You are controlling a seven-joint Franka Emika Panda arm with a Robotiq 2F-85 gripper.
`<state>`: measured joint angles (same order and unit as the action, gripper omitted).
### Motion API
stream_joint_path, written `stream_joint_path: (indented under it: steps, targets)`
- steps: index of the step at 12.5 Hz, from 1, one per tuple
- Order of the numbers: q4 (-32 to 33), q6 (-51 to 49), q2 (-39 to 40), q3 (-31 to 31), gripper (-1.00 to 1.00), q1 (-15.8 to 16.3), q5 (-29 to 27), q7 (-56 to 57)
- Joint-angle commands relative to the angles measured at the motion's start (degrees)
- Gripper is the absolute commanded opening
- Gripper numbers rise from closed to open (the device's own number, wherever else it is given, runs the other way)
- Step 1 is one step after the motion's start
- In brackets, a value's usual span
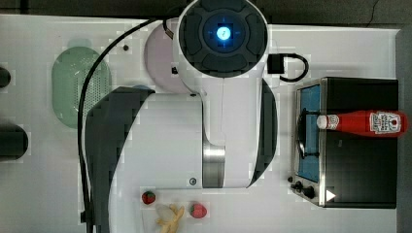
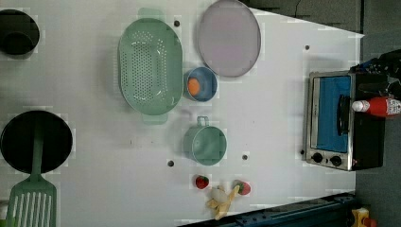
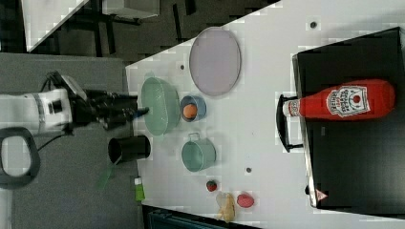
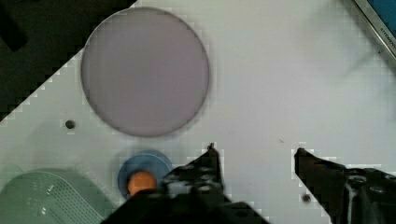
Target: Pick Ketchup from oven and place it on table.
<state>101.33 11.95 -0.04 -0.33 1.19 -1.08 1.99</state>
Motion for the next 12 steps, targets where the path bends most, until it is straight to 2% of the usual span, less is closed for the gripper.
stream_joint_path:
  steps: [1,3,7,12]
  targets:
    - [10.2,-14.5,-22.4,-3.1,0.58,-0.4,1.0,-10.1]
    - [10.2,-14.1,-22.4,-3.3,1.0,-0.5,1.1,-10.1]
    - [10.1,-10.5,-20.9,-7.2,1.0,-2.0,1.6,-10.1]
    - [10.0,-1.8,-14.5,-18.2,1.0,-3.9,1.6,-9.6]
